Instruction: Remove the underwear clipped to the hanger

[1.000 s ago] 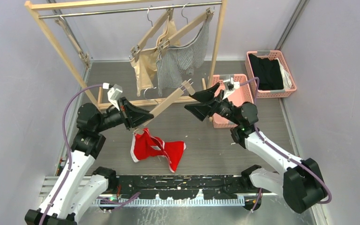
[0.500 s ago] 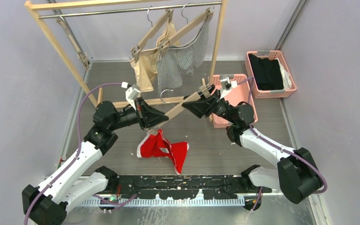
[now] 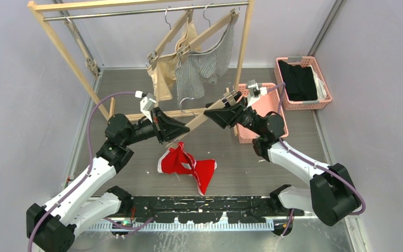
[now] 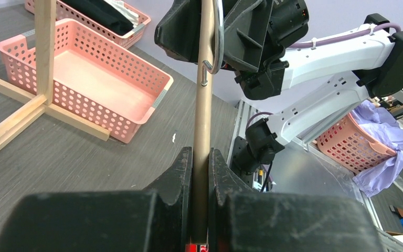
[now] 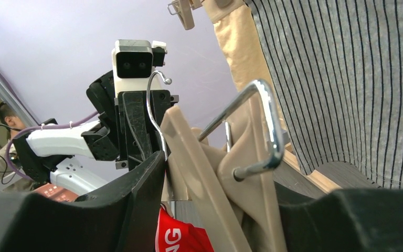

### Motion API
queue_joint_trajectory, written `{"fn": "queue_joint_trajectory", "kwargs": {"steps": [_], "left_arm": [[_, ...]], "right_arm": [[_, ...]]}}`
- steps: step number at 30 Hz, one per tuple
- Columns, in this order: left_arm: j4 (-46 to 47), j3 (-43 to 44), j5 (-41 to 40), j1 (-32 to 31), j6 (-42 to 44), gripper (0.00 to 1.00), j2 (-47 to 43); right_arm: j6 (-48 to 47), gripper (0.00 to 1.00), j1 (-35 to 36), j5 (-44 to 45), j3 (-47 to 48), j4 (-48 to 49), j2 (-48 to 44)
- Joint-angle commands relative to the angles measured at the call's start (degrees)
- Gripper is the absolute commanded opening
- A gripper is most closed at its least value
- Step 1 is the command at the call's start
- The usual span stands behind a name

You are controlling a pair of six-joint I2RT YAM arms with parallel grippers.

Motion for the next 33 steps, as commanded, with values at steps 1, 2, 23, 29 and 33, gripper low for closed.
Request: {"fn": "queue_joint_trajectory", "kwargs": {"steps": [1, 2, 23, 29, 33], "left_arm": [[7.5, -0.4, -4.6, -0.7, -1.6, 0.0, 0.1], [8.2, -0.8, -5.2, -0.8, -1.8, 0.0, -0.2], [24.8, -7.5, -13.8, -7.7, -5.9, 0.0, 1.4], [26.8, -7.7, -15.7, -9.1, -5.6, 0.0, 2.2], [24.9, -8.1, -18.0, -9.1, -4.5, 0.0, 0.8]], "right_arm": [[-3.3, 0.01, 1.5, 0.9, 2.3, 1.7, -0.8], [-3.5, 0.01, 1.7, 0.8, 2.1, 1.9, -0.9], [-2.7, 0.73, 3.5, 8.9, 1.2, 12.3, 1.4], [-0.4, 0.02, 3.8, 8.7, 4.0, 13.3, 4.5], [-3.1, 0.01, 4.4, 9.4, 3.5, 9.2, 3.3]]}}
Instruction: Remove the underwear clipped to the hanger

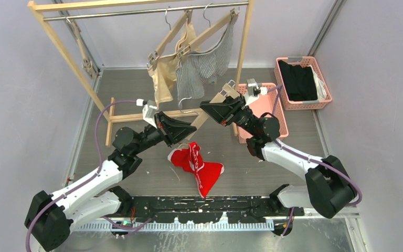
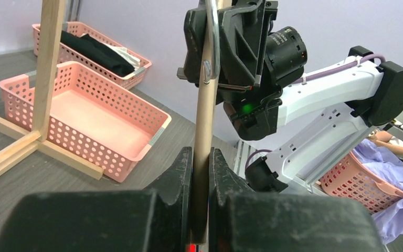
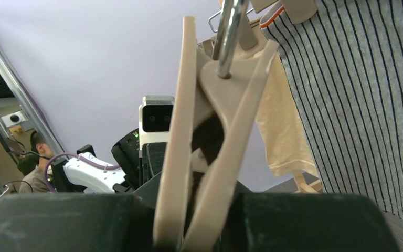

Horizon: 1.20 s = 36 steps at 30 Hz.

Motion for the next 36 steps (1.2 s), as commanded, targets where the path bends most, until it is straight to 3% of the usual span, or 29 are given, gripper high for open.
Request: {"fn": "queue_joint_trajectory", "kwargs": {"steps": [1, 2, 4, 7, 9, 10, 18, 26, 32, 36], "left_arm": [[2.1, 1.0, -4.2, -0.7, 0.2, 0.0, -2.1], [0.7, 1.2, -4.5, -0.7, 0.7, 0.07, -2.5], [-1.9, 1.6, -5.0, -0.7, 1.8, 0.32, -3.3], [-6.9, 1.5, -6.8, -0.7, 4.7, 0.5, -6.6], [-11.6, 1.4, -9.0, -0.7, 7.4, 0.7, -9.5], [-14.0, 1.2, -10.3, -0.7, 8.7, 0.74, -11.1], [-23.0, -2.6, -16.1, -0.6, 13.4, 0.81, -18.6], [-17.2, -3.7, -8.6, -0.7, 12.0, 0.81, -13.0], [-15.5, -4.4, -5.9, -0.7, 11.2, 0.74, -11.5], [-15.3, -4.4, -4.4, -0.7, 11.1, 0.6, -11.8]], "right_arm": [[-8.0, 0.01, 0.4, 2.5, 1.2, -1.4, -1.5], [-8.8, 0.01, 0.4, 3.1, 0.9, -2.1, -2.1], [-9.4, 0.01, 0.4, 3.1, 0.4, -2.7, -3.0], [-9.2, 0.01, 0.4, 3.1, 0.5, -3.4, -4.2], [-9.2, 0.01, 0.4, 3.3, 0.5, -4.3, -4.9], [-9.2, 0.01, 0.4, 3.3, 0.6, -4.7, -5.1], [-5.2, 0.01, 0.4, 2.5, 1.5, -1.9, -4.9], [-3.4, 0.01, 0.5, 1.9, 1.8, -0.9, -5.1], [-4.6, 0.01, 0.6, 2.5, 1.8, -2.3, -5.7], [-4.6, 0.01, 0.6, 2.5, 1.7, -2.3, -5.2]]}}
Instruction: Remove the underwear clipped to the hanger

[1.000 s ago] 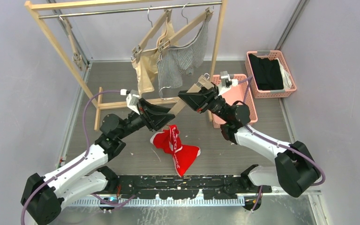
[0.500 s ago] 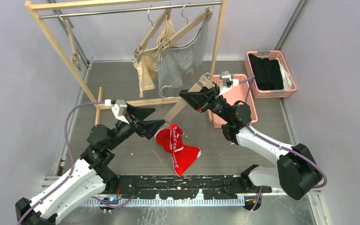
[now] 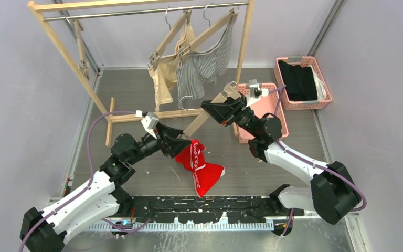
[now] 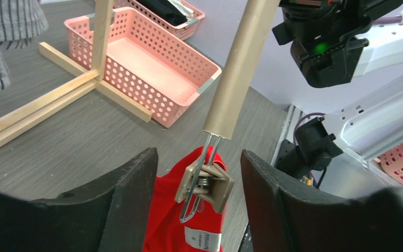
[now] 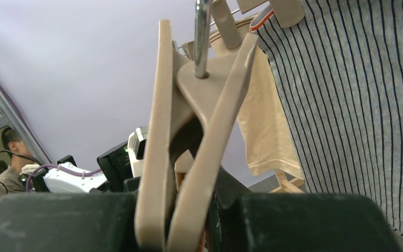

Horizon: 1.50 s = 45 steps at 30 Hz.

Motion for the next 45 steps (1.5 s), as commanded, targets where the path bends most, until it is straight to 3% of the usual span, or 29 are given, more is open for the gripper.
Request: {"fn": "queue_joint_trajectory", "kwargs": {"steps": [1, 2, 5, 6, 7, 9, 10, 16, 26, 32, 36, 40, 45], "left_arm": [[4.6, 0.3, 3.1, -0.1, -0.1, 0.53, -0.7], [4.5, 0.3, 3.3, -0.1, -0.1, 0.45, -0.7], [4.5, 0.5, 3.1, -0.1, 0.1, 0.08, -0.6], [4.6, 0.5, 3.0, -0.1, 0.0, 0.04, -0.7], [4.8, 0.6, 2.9, -0.2, 0.0, 0.04, -0.7], [4.1, 1.2, 2.4, -0.1, 0.4, 0.28, -1.0], [3.7, 1.4, 2.2, -0.2, 0.8, 0.34, -1.3], [3.4, 3.4, 0.8, -0.1, 2.1, 0.59, -2.5], [5.1, 6.9, 2.8, -0.1, 2.6, 0.62, 2.2], [7.8, 7.9, 4.8, -0.2, 1.6, 0.52, 5.1], [9.2, 8.4, 5.8, -0.1, 1.1, 0.33, 6.4], [10.7, 8.6, 7.0, -0.2, 0.6, 0.02, 7.0], [9.7, 9.5, 6.8, -0.1, 0.4, 0.0, 5.8]], "right_arm": [[-0.1, 0.01, -0.1, 0.9, 1.8, 3.5, -1.6], [0.0, 0.01, 0.0, 0.9, 1.8, 3.5, -1.4], [0.1, 0.01, 0.0, 0.8, 1.6, 3.4, -1.2], [0.1, 0.01, 0.0, 0.7, 1.6, 3.4, -1.3], [0.1, 0.01, 0.0, 0.5, 1.5, 3.4, -1.3], [-0.1, 0.01, 0.0, 0.4, 1.4, 3.0, -1.5], [-0.2, 0.01, 0.1, 0.4, 1.4, 2.7, -1.7], [-0.6, 0.01, 0.1, 0.0, 1.3, 1.7, -2.3], [-0.3, 0.01, 0.6, -0.4, 1.7, 1.6, -2.4], [-0.4, 0.01, 1.0, -0.7, 1.9, 1.6, -2.3], [-0.4, 0.01, 1.3, -0.8, 1.9, 1.6, -2.1], [-0.6, 0.01, 1.4, -0.9, 1.7, 1.3, -1.9], [-1.2, 0.01, 1.4, -0.7, 1.1, -0.2, -2.0]]}}
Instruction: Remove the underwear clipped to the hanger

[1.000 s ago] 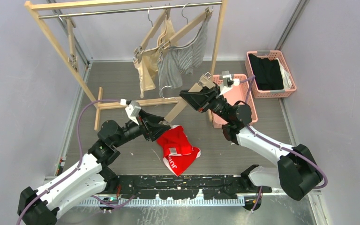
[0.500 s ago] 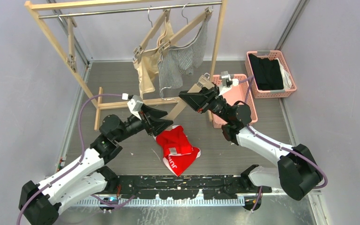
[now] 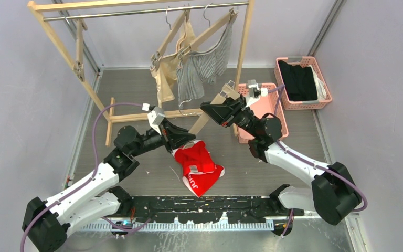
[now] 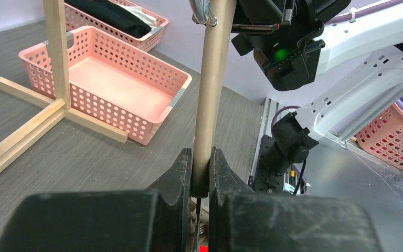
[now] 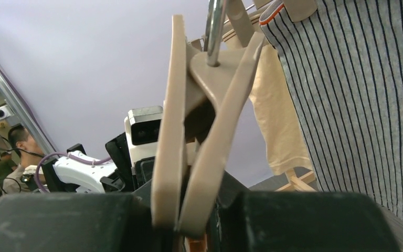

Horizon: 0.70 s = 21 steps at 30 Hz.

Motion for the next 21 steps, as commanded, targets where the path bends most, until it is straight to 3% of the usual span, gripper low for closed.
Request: {"fn": "queue_joint_trajectory", "kwargs": {"steps": [1, 2, 4, 6, 9, 13, 17, 21], "left_arm": [[4.1, 3.9, -2.5, -0.1, -1.1, 0.0, -1.7], [3.2, 4.2, -3.1, 0.0, -1.1, 0.0, -2.3], [0.8, 4.9, -4.2, 0.0, -1.0, 0.0, -3.8], [-3.8, 6.3, -5.1, -0.1, 0.1, 0.0, -5.4], [-11.3, 9.2, -5.8, 0.0, 2.0, 0.0, -7.8], [-21.2, 12.4, -6.6, -0.1, 3.9, 0.0, -9.9], [-31.4, 14.6, -8.7, 0.0, 4.3, 0.0, -12.6], [-47.2, 17.6, -12.8, -0.1, 4.0, 0.0, -16.7]], "right_arm": [[-2.7, 0.01, 0.7, 0.4, 0.9, 0.1, -1.7], [-3.1, 0.07, 0.7, 0.5, 0.8, -0.7, -1.9], [-4.3, 0.41, 0.8, 0.5, 0.5, -1.8, -2.3], [-5.5, 0.49, 0.8, 0.6, -0.2, -2.7, -2.8], [-7.8, 0.76, 0.8, 0.4, -0.8, -5.9, -4.0], [-9.2, 0.98, 0.8, -1.7, -1.6, -7.3, -4.7], [-14.5, 1.0, 1.8, -0.6, -0.8, -18.7, -6.3], [-29.2, 1.0, 8.9, 14.6, 1.3, -45.5, -9.1]]}}
